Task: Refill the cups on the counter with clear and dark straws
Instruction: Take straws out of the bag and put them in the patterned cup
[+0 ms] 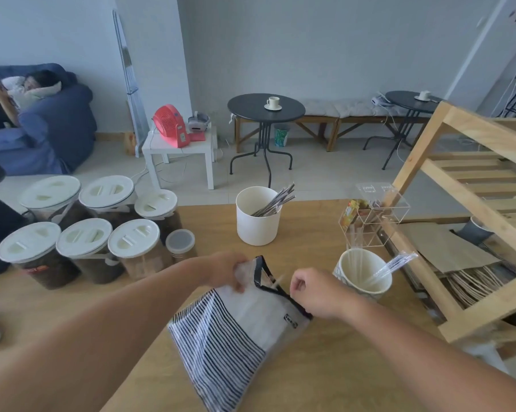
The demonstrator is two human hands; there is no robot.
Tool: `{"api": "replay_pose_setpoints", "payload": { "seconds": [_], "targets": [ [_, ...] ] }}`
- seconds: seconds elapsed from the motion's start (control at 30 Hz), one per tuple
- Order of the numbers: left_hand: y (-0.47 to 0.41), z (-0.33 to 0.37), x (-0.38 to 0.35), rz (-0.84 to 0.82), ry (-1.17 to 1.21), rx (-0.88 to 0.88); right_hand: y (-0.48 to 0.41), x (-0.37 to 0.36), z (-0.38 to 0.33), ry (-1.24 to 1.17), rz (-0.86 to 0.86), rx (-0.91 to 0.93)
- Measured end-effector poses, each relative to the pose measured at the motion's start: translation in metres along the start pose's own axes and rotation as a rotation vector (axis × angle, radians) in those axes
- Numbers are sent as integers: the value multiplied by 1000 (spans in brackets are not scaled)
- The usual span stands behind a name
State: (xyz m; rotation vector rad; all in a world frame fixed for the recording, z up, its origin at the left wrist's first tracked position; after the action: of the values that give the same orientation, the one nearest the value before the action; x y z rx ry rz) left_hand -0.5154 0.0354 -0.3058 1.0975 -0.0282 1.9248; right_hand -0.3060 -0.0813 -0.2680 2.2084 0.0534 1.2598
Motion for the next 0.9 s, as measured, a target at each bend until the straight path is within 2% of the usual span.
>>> {"api": "replay_pose_setpoints", "payload": {
  "seconds": [0.1,0.2,0.3,0.43,0.5,0.6,0.73,0.83,0.9],
  "targets": [
    [-7,19,-9,-74,-119,-122,1,-1,0,-35,31,59],
    [-6,35,-16,-58,-103,-181,2,-14,3,-24,25,96],
    [11,37,-22,-81,-236,-95,1,-33,14,58,-45,83],
    [52,16,-53,-358,-547,135,5,-47,30,-21,-139,89],
    [62,9,-69,-431,-625,153,9,-53,37,-130,-197,89],
    [63,1,-66,-364,-619,60,11,-59,44,-166,-219,108],
    [61,-11,-45,-260,-544,-112,11,-61,40,126,31,339],
    [61,-30,-35,-230,-497,-90,23,-67,36,282,253,609],
    [61,-40,-34,-229,-499,-93,31,-78,37,306,309,720]
  ]
}}
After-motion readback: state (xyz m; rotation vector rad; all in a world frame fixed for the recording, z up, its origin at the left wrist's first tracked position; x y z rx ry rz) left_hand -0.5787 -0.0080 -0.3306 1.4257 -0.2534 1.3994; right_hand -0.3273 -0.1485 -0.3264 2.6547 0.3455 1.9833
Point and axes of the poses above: each hand's wrist, its own y-axis away from the middle knuckle, its own x-axis out of the back of the hand, z = x × y, the point moved 5 cm from there along -y, towards the middle knuckle, and after that the axes turned 15 degrees about -x, right-handed, at the moved point
